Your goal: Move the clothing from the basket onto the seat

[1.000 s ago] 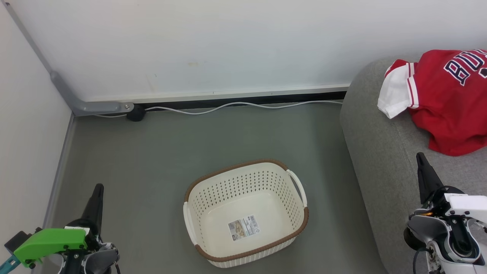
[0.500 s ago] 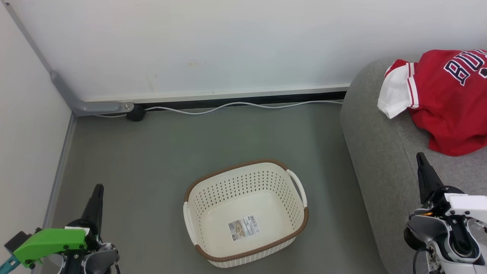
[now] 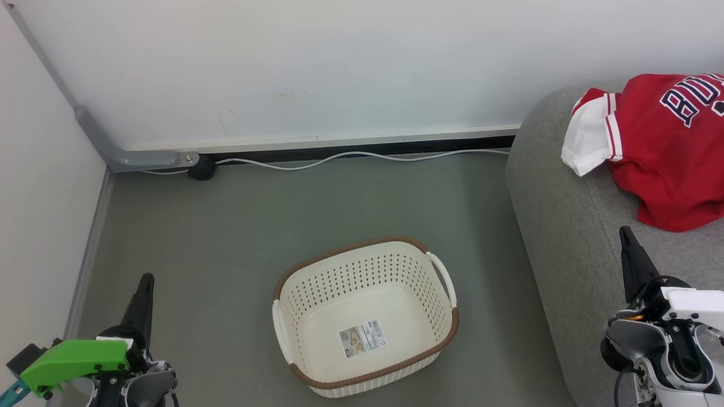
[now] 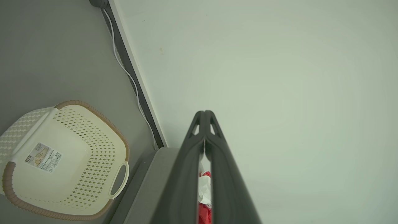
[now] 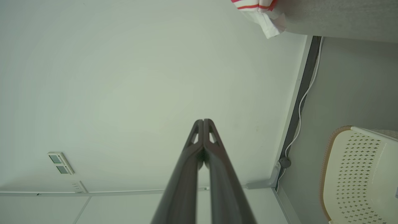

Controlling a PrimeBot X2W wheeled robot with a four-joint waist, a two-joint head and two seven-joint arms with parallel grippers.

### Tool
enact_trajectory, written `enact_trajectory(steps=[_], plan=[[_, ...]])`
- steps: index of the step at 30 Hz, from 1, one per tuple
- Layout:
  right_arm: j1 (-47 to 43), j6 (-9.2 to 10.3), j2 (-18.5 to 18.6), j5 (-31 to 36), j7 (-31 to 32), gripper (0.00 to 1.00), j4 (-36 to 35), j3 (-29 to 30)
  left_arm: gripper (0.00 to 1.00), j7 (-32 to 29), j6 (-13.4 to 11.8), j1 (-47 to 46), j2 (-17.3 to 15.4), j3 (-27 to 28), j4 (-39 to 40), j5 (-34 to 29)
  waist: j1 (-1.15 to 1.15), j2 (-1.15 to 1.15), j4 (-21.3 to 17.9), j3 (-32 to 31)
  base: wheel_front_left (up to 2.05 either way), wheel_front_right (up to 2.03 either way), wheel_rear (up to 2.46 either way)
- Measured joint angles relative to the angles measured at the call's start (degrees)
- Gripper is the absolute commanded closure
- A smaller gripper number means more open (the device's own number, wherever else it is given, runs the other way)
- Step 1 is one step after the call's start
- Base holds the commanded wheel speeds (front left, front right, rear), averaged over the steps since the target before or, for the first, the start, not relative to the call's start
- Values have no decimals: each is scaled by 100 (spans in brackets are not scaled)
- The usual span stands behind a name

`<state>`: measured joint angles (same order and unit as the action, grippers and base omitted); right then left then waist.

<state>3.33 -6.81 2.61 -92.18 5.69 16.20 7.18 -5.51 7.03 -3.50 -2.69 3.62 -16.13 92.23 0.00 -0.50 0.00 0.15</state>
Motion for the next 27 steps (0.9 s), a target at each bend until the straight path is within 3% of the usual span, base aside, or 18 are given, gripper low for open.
enact_trajectory(steps=[27], plan=[[1, -1, -1, 0, 0, 100, -4, 4, 100, -1, 0, -1, 1, 5, -2, 0, 0, 0, 0, 0, 0, 0, 0]])
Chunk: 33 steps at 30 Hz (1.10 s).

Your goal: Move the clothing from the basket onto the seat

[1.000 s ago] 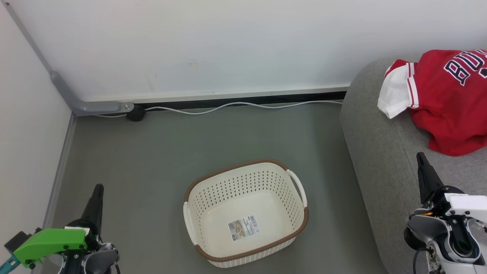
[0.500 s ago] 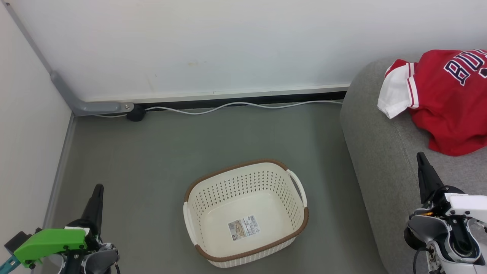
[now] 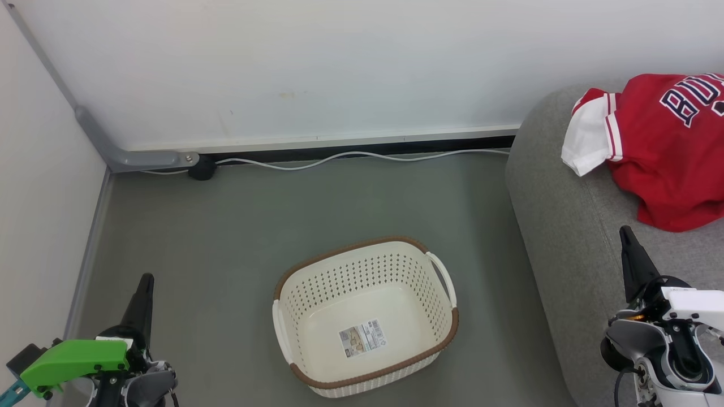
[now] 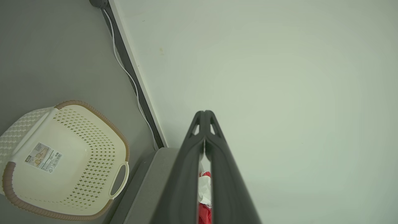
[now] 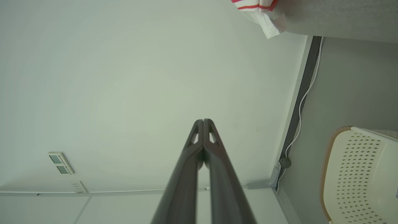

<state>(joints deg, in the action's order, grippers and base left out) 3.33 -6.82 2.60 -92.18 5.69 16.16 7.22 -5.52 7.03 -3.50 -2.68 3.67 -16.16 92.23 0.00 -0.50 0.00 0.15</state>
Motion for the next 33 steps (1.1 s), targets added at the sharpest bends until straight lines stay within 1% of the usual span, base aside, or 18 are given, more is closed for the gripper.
enact_trajectory(steps=[33], plan=[[0, -21, -1, 0, 0, 100, -3, 4, 100, -4, 0, -1, 1, 7, 8, 0, 0, 0, 0, 1, 0, 0, 0]])
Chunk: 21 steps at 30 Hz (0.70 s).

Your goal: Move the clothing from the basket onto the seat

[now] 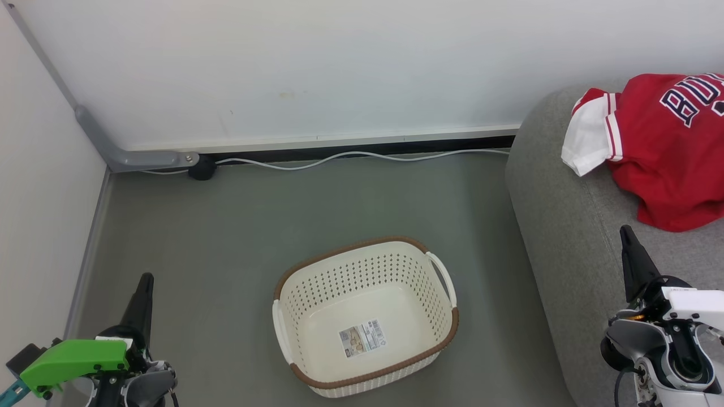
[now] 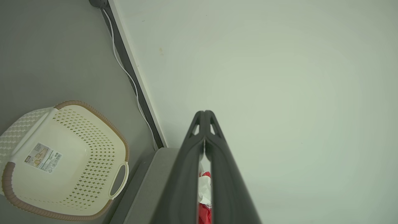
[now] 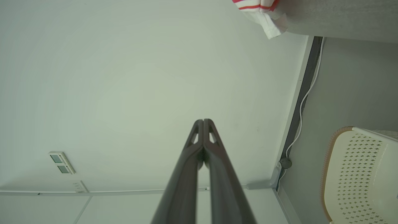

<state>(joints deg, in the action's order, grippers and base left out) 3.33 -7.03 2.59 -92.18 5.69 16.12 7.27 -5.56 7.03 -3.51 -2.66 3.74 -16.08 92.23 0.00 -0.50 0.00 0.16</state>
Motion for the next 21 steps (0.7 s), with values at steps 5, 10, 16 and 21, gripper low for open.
enact_trajectory(steps=[5, 10, 16, 21], plan=[[0, 0, 0, 0, 0, 100, -1, 0, 100, 0, 0, 0, 0, 1, 1, 0, 0, 0, 0, 0, 0, 0, 0], [0, 0, -1, 0, 0, 100, -2, 1, 100, 0, 0, 0, 1, 1, 3, 0, 0, 0, 0, 0, 0, 0, 0], [0, 0, -1, 0, 0, 100, -2, 1, 100, -1, 1, 0, 1, 3, 5, 0, 0, 0, 0, 0, 0, 0, 0], [0, 0, -1, 0, 0, 100, -2, 2, 100, -1, 1, 0, 1, 3, 9, 0, 0, 0, 0, 0, 0, 0, 0]])
